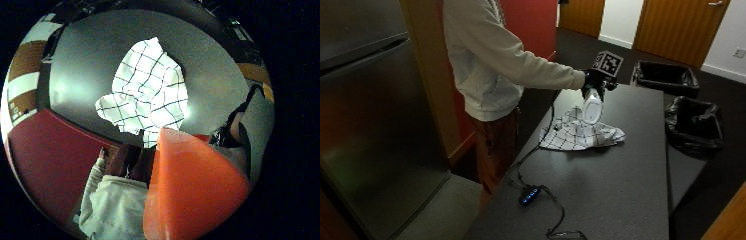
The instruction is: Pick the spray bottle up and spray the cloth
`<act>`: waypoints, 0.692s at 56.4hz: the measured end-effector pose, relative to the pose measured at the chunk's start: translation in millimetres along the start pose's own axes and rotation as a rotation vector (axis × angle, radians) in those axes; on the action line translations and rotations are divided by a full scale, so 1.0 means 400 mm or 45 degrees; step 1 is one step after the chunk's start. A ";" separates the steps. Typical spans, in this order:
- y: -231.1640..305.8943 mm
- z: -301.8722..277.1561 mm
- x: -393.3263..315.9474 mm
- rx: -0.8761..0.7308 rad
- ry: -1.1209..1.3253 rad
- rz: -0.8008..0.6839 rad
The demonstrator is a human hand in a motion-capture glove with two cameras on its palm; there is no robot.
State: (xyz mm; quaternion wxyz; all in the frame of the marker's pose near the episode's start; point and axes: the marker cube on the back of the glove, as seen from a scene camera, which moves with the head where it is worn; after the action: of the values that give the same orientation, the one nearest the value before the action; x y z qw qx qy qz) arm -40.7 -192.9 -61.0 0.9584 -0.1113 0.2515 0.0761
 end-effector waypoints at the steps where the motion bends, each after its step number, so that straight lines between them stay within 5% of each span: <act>1: 0.001 0.003 0.002 -0.002 0.005 -0.007; 20: -0.006 0.018 -0.026 -0.022 -0.050 0.060; 32: -0.022 0.001 -0.058 -0.008 -0.174 0.267; 39: 0.003 0.008 -0.044 0.000 -0.099 0.060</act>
State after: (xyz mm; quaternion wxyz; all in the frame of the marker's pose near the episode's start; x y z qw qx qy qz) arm -54.7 -192.5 -49.8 0.9654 -0.1023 0.2166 0.1031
